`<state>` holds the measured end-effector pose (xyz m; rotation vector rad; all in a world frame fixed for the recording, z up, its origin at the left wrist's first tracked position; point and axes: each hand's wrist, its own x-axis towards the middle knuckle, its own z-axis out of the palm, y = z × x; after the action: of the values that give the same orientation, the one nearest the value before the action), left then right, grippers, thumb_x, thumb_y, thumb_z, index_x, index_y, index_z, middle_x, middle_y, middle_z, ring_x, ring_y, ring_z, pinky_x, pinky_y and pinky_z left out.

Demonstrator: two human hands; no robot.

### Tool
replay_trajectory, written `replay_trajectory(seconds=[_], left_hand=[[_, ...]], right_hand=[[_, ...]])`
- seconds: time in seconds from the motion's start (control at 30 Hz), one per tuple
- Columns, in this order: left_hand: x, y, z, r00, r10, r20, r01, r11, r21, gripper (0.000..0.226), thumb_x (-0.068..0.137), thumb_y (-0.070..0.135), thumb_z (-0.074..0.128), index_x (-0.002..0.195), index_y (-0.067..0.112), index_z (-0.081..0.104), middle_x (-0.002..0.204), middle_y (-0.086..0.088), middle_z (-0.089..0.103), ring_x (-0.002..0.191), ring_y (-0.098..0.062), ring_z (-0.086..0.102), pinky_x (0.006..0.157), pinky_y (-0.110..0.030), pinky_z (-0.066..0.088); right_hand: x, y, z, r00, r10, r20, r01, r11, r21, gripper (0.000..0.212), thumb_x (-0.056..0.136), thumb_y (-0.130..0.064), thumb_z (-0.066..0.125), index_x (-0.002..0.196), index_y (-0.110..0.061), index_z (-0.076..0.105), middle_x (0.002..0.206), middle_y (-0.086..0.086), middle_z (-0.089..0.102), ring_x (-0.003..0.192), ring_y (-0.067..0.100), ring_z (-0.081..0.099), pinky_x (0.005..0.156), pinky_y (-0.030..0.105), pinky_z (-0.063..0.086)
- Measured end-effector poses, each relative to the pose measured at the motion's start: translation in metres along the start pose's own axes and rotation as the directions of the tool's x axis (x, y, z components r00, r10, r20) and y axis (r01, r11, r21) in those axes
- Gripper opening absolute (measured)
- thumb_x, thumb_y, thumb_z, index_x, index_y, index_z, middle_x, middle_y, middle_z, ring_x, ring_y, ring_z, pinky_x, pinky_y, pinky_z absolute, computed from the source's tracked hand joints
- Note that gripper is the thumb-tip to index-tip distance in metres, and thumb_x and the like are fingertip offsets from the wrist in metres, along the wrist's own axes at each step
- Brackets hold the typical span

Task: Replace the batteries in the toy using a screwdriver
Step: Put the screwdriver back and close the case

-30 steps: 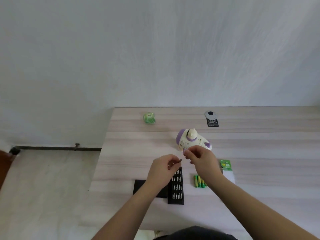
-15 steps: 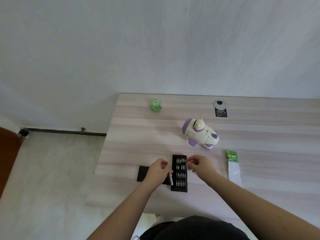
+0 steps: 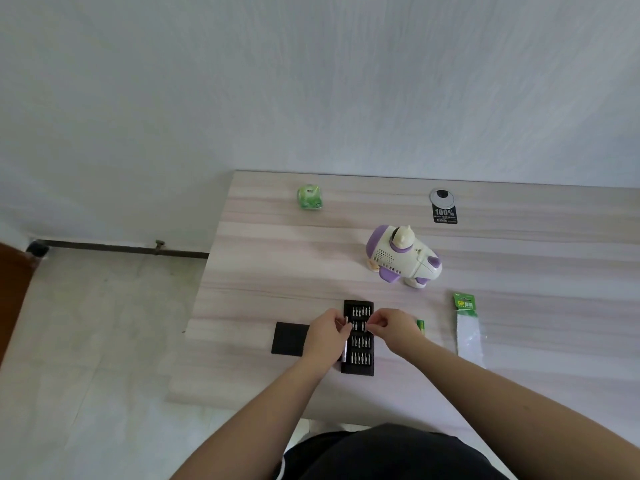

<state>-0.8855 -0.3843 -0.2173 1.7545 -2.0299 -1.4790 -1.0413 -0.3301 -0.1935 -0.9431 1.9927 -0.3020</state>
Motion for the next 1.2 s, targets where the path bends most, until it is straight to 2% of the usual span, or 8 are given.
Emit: replay_trajectory(seconds=[0.2, 0.4, 0.53, 0.73, 0.87, 0.93, 1.1, 1.2], left_hand=[[0.009, 0.001, 0.007, 0.999, 0.010, -0.050, -0.005, 0.996, 0.093, 0.012, 0.091, 0.029, 0.063, 0.091, 0.018, 0.060, 0.083, 0.002, 0.063, 0.079, -0.015, 0.061, 0.074, -0.032, 0.053], [0.009, -0.005, 0.012, 0.998, 0.016, -0.058, -0.011, 0.997, 0.081, 0.015, 0.090, 0.030, 0.065, 0.092, 0.018, 0.057, 0.079, 0.006, 0.059, 0.076, -0.012, 0.059, 0.070, -0.027, 0.049], [0.011, -0.010, 0.012, 0.999, 0.006, -0.045, -0.003, 0.997, 0.083, 0.013, 0.090, 0.028, 0.064, 0.096, 0.020, 0.057, 0.086, 0.007, 0.061, 0.080, -0.010, 0.061, 0.076, -0.032, 0.054], [0.014, -0.012, 0.012, 0.998, -0.025, -0.066, 0.031, 0.995, 0.091, 0.016, 0.092, 0.032, 0.061, 0.105, 0.021, 0.059, 0.094, 0.006, 0.064, 0.085, -0.012, 0.061, 0.078, -0.032, 0.053], [0.019, -0.009, 0.012, 0.997, -0.058, -0.041, 0.062, 0.992, 0.111, 0.016, 0.093, 0.032, 0.060, 0.105, 0.022, 0.059, 0.093, 0.006, 0.063, 0.083, -0.013, 0.060, 0.071, -0.029, 0.047], [0.020, -0.009, 0.013, 0.997, -0.063, -0.032, 0.067, 0.991, 0.114, 0.013, 0.093, 0.030, 0.060, 0.103, 0.022, 0.059, 0.091, 0.007, 0.063, 0.081, -0.012, 0.060, 0.068, -0.028, 0.045], [0.024, -0.008, 0.011, 0.997, -0.076, -0.018, 0.077, 0.991, 0.113, 0.007, 0.092, 0.028, 0.061, 0.096, 0.026, 0.055, 0.090, 0.005, 0.064, 0.080, -0.015, 0.060, 0.070, -0.030, 0.049], [0.024, -0.006, 0.011, 0.996, -0.087, -0.023, 0.089, 0.991, 0.104, 0.007, 0.093, 0.027, 0.060, 0.094, 0.027, 0.053, 0.086, 0.004, 0.062, 0.075, -0.015, 0.060, 0.061, -0.028, 0.045]], right_hand=[[0.003, 0.000, 0.001, 1.000, 0.007, 0.015, -0.007, 0.999, -0.034, 0.017, 0.091, -0.030, 0.064, 0.101, -0.018, 0.068, 0.095, -0.006, 0.068, 0.084, 0.008, 0.058, 0.058, 0.006, 0.033], [0.006, 0.001, 0.002, 1.000, -0.006, 0.016, 0.006, 0.998, -0.059, 0.017, 0.091, -0.029, 0.064, 0.102, -0.016, 0.068, 0.101, -0.002, 0.070, 0.085, 0.009, 0.057, 0.058, 0.009, 0.035], [0.008, 0.001, 0.001, 1.000, 0.002, 0.025, 0.000, 0.997, -0.077, 0.018, 0.091, -0.029, 0.063, 0.103, -0.017, 0.068, 0.104, -0.002, 0.070, 0.090, 0.011, 0.059, 0.067, 0.020, 0.038], [0.010, -0.001, 0.000, 0.999, 0.005, 0.044, 0.000, 0.994, -0.111, 0.018, 0.092, -0.030, 0.061, 0.105, -0.018, 0.067, 0.106, -0.004, 0.069, 0.089, 0.009, 0.055, 0.061, 0.017, 0.035], [0.011, 0.000, 0.000, 0.999, 0.013, 0.047, -0.008, 0.994, -0.110, 0.019, 0.091, -0.029, 0.062, 0.104, -0.017, 0.069, 0.106, -0.002, 0.069, 0.101, 0.015, 0.060, 0.075, 0.022, 0.037], [0.012, 0.001, 0.000, 0.999, 0.012, 0.049, -0.007, 0.994, -0.106, 0.018, 0.091, -0.028, 0.062, 0.103, -0.016, 0.069, 0.106, -0.001, 0.069, 0.102, 0.016, 0.061, 0.075, 0.021, 0.037], [0.013, 0.000, -0.001, 0.999, -0.004, 0.050, 0.009, 0.995, -0.100, 0.017, 0.090, -0.026, 0.063, 0.102, -0.017, 0.070, 0.105, -0.002, 0.070, 0.101, 0.015, 0.061, 0.074, 0.020, 0.037], [0.014, -0.001, -0.003, 0.999, -0.015, 0.033, 0.018, 0.997, -0.076, 0.016, 0.089, -0.025, 0.065, 0.101, -0.016, 0.071, 0.102, -0.001, 0.071, 0.094, 0.014, 0.062, 0.072, 0.021, 0.041]])
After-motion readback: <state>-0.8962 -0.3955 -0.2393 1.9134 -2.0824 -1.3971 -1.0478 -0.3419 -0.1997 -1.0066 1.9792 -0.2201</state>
